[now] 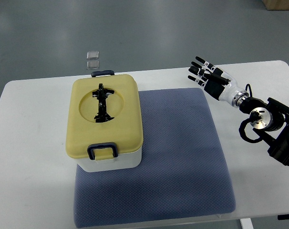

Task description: Open white storage box with right hand

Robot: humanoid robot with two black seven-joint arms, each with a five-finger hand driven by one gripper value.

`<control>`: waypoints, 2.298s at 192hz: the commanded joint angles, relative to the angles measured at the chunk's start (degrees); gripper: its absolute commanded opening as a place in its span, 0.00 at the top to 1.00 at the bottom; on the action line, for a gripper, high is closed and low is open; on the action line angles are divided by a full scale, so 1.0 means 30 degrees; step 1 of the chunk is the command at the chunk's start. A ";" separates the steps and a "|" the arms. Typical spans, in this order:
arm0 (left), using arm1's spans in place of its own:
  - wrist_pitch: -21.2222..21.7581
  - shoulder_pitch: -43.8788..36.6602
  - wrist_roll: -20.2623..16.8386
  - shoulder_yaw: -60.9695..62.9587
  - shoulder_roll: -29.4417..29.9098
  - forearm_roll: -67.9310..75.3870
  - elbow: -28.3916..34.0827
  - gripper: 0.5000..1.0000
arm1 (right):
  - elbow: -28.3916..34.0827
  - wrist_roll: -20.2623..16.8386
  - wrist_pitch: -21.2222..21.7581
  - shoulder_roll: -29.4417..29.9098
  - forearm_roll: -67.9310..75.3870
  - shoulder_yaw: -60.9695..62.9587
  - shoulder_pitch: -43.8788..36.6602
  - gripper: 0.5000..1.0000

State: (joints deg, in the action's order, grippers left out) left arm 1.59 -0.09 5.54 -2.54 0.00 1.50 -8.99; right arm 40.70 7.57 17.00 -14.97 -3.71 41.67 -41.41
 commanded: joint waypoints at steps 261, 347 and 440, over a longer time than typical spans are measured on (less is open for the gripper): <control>-0.0002 0.0000 0.0000 -0.0004 0.0000 0.0000 0.0008 0.00 | 0.5506 0.6793 -0.1566 -0.2745 -2.1878 -0.9142 -1.1537 0.13; -0.0002 0.0000 0.0000 -0.0004 0.0000 0.0000 -0.0021 0.00 | 0.5858 0.9145 -0.1566 0.0038 -2.8236 -1.2952 -1.5698 0.13; -0.0002 0.0029 0.0000 -0.0004 0.0000 0.0000 0.0008 0.00 | 0.5799 0.9145 -0.0482 0.2323 -3.1254 -1.4300 -1.7719 0.13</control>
State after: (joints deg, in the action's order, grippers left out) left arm 1.59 -0.01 5.54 -2.55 0.00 1.51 -9.02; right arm 58.22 35.01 15.21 -9.28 -96.90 -1.21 -93.71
